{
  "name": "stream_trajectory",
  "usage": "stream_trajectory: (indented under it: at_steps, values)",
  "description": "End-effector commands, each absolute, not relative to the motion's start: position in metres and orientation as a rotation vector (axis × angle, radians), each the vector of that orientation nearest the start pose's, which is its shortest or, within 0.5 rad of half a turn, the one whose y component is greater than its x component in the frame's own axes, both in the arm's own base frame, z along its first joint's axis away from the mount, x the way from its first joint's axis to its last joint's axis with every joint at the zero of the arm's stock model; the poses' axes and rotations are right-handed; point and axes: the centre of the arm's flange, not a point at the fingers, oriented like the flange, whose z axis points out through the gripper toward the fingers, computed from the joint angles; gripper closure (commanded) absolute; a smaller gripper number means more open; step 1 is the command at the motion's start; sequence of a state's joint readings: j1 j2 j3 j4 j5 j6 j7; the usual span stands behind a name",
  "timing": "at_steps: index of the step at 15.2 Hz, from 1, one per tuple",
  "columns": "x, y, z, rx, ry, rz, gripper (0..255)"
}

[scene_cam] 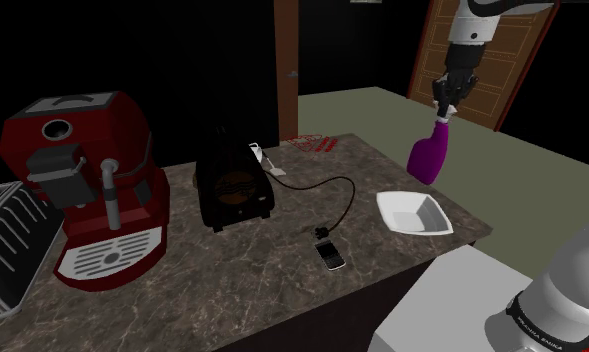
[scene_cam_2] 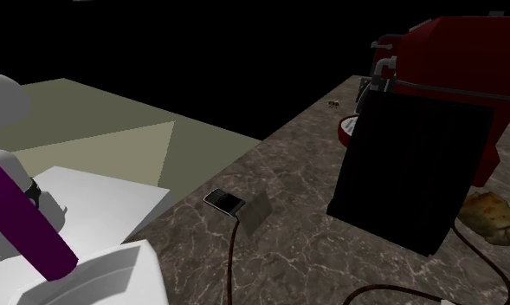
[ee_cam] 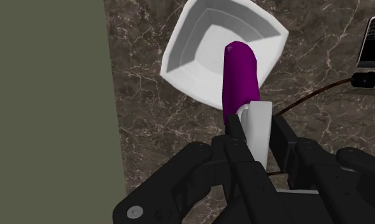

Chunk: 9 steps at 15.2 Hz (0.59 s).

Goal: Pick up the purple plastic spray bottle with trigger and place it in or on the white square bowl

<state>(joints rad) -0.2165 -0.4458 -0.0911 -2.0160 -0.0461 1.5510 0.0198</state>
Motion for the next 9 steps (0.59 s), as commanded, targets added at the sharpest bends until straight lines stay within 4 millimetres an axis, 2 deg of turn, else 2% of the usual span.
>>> stream_trajectory:
  at_steps: [1, 9]
  values:
    - [0.385, -0.136, 0.618, -3.106, 0.498, 0.033, 255]
    - [0.385, -0.136, 0.575, -3.106, 0.498, 0.033, 255]
